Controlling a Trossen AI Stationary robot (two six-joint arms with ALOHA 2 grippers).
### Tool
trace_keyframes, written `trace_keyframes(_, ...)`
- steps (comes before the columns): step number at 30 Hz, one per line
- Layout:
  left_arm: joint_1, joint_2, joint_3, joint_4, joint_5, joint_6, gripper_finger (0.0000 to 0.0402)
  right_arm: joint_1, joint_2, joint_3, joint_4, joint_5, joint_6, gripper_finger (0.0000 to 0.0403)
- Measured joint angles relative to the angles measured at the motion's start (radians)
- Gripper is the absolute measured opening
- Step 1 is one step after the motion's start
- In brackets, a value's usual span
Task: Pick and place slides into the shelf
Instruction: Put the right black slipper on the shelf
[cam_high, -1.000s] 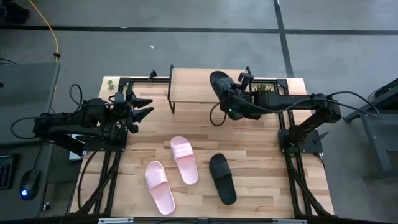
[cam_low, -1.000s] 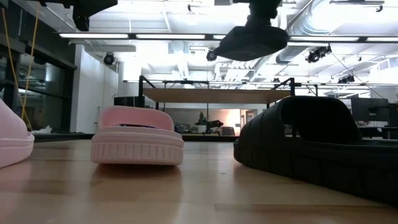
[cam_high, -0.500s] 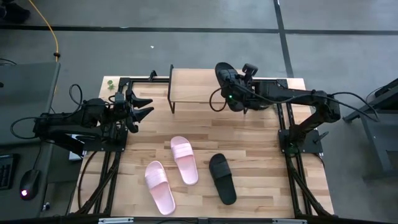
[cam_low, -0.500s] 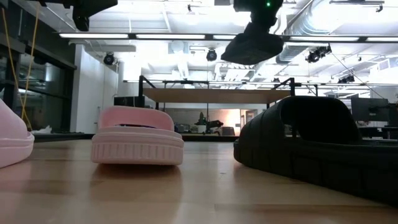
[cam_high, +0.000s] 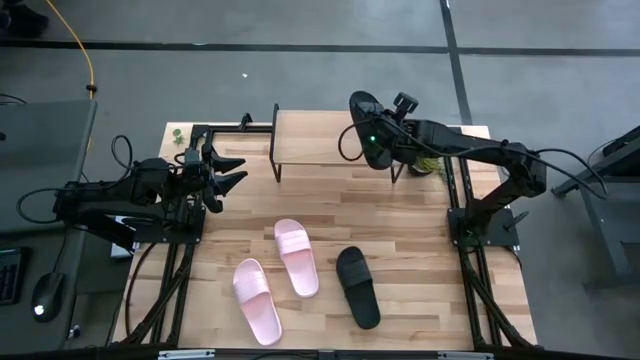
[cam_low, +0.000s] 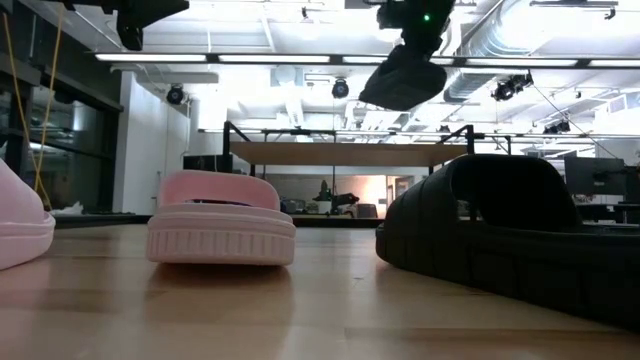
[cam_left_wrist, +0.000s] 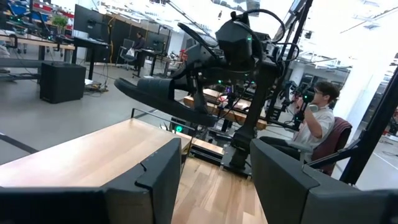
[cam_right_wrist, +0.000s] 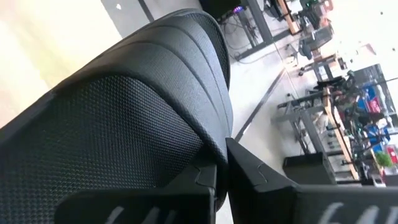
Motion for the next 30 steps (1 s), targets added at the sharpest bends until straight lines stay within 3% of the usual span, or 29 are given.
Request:
trace_keyframes(10,0.0,0.0,0.0,0.0,-0.001,0.0,0.0175,-0.084,0.0,-0.003,-0.009,-0.104,0.045,0.0)
trace_keyframes(30,0.0,0.001,0.0,0.0,-0.003,0.0,0.0175,-0.104,0.078,-0.006,-0.052,-0.101,0.073,0.0)
